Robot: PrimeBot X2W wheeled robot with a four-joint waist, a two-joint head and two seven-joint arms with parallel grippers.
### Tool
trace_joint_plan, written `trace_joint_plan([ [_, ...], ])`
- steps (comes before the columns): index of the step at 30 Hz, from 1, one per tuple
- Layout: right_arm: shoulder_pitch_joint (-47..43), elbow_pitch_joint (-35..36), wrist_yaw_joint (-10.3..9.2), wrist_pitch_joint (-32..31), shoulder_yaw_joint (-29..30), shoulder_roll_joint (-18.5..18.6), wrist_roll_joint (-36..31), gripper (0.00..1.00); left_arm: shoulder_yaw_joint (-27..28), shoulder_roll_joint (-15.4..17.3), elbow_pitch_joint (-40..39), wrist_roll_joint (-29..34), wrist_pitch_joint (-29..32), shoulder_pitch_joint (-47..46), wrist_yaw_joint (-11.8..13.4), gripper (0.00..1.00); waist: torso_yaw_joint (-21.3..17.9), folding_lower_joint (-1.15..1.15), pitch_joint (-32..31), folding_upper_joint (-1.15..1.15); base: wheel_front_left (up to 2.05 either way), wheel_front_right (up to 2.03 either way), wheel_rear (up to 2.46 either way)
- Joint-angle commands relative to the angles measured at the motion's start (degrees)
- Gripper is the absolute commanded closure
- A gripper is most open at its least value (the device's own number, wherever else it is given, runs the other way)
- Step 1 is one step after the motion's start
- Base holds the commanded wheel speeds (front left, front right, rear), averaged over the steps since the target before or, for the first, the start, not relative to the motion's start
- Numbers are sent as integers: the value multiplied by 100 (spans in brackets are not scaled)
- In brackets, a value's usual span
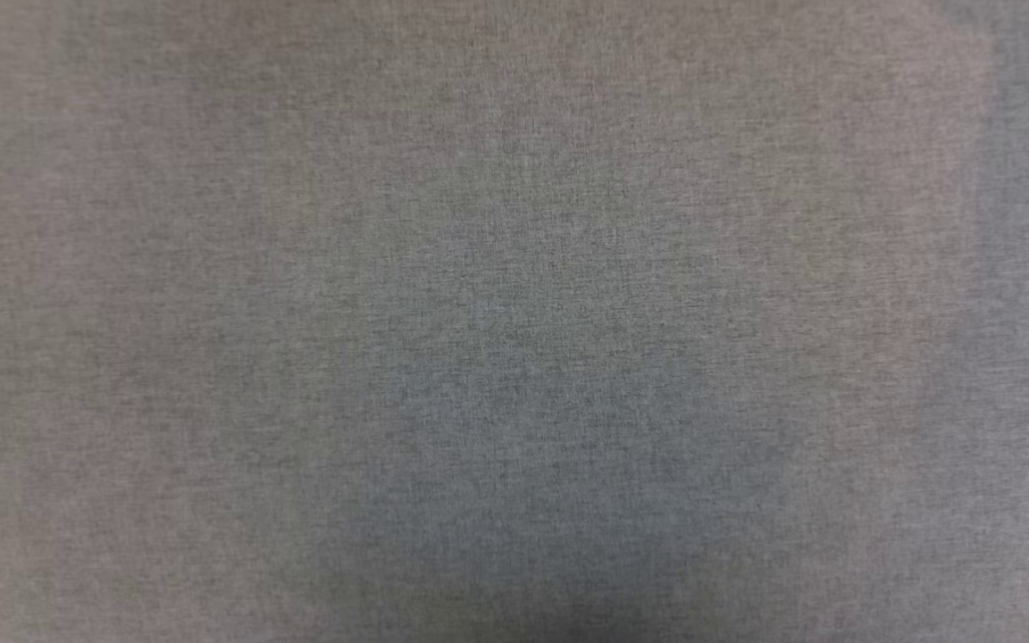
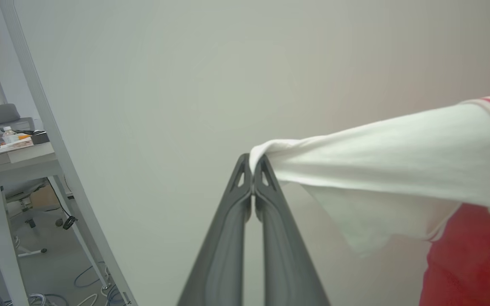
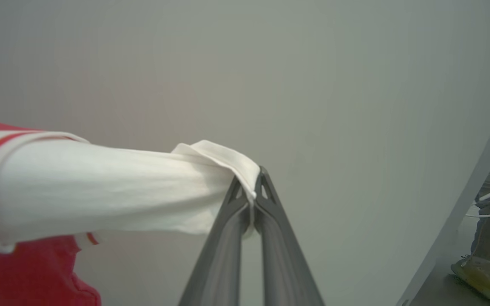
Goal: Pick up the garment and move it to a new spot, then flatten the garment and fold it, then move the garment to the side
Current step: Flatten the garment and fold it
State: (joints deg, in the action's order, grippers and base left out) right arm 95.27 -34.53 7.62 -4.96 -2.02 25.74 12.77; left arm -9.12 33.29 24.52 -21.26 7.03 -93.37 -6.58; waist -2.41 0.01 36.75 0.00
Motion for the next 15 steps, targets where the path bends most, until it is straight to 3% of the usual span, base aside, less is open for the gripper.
trace_joint_plan([
  [1,84,-163,-13,143,36,2,-90,100,5,-6,159,82,-225,-97,10,100,-28,-1,258,0,0,0,0],
  [5,115,-531,-13,437,-19,-132,-131,100,28,-160,573,20,-890,-8,0,100,55,-1,303,0,0,0,0],
  [15,-892,-1087,-13,670,-546,-166,98,100,-109,-464,1145,-334,-1628,1405,-52,100,224,-1,-50,0,0,0,0],
])
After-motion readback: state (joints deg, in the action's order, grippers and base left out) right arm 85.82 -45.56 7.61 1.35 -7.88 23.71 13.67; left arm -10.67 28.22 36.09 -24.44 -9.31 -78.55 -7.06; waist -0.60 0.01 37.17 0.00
